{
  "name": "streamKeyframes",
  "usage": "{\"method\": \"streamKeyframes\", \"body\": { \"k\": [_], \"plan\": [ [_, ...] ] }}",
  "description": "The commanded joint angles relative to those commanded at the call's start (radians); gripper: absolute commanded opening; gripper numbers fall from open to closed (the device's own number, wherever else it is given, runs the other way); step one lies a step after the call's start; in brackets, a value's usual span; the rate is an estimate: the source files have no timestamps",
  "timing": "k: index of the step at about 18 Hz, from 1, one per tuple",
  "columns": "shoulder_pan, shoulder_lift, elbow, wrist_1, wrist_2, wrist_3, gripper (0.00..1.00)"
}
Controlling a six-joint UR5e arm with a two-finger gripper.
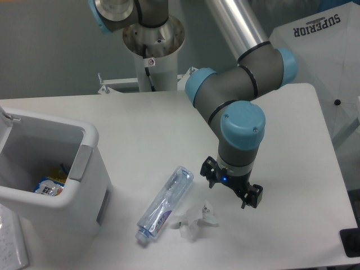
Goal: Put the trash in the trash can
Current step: 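Lower the gripper toward the white crumpled paper beside the bottle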
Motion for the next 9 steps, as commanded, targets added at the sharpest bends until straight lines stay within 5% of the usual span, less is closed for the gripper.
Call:
{"method": "streamKeyframes", "body": {
  "k": [3,9],
  "plan": [
    [-0.002,0.0,-0.005,0.003,-0.009,-0.006,1.0],
    [-0.009,-0.017,-0.029,0.123,-0.021,-0.092,1.0]
  ]
}}
